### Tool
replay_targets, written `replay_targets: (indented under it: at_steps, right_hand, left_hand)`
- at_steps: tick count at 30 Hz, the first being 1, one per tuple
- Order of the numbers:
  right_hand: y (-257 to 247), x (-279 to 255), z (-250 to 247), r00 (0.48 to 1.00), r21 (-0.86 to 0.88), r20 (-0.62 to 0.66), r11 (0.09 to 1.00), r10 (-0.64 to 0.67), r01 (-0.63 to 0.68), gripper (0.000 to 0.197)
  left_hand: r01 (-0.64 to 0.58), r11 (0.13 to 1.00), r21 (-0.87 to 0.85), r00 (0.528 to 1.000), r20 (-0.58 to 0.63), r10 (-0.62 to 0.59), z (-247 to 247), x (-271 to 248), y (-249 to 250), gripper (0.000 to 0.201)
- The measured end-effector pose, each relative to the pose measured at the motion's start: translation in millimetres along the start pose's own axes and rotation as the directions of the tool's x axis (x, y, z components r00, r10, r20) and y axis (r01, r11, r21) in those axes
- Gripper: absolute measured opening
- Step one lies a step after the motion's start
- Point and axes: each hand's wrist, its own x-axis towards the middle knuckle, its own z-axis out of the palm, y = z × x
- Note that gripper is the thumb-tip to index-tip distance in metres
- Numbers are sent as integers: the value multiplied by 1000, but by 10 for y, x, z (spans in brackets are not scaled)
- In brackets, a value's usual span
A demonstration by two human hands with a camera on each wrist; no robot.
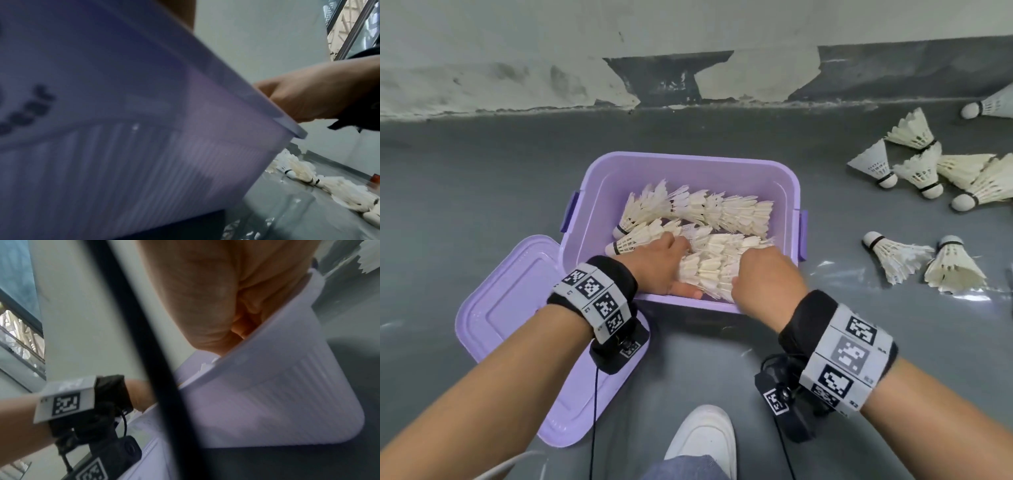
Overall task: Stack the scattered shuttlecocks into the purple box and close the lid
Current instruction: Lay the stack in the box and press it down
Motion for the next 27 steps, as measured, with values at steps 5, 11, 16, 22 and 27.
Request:
replay_targets:
  at_steps: [5,11,16,22,27]
  right_hand:
    - [-48,51,-15,993,-108,114,994,-25,37,32]
    - [-60,111,48,981,-374,167,914,-102,159,15]
    - [-17,87,158,995,-483,31,871,-90,94,28]
    - [23,28,235,905,-55,-413,995,-100,85,43]
    - [76,82,151,982,-77,-151,992,-114,103,81]
  left_hand:
    - [-9,978,-210,991,131,37,-125,-94,3,75]
    - [-135,978,-159,931,-358,71,-226,-223,-67,37]
    - [-130,976,-177,927,-371,56,-148,-181,19,22]
    - [-136,987,-85,885,-457,83,-159,-75,144,57]
    - [-149,988,37,928,-341,153,-231,138,238,131]
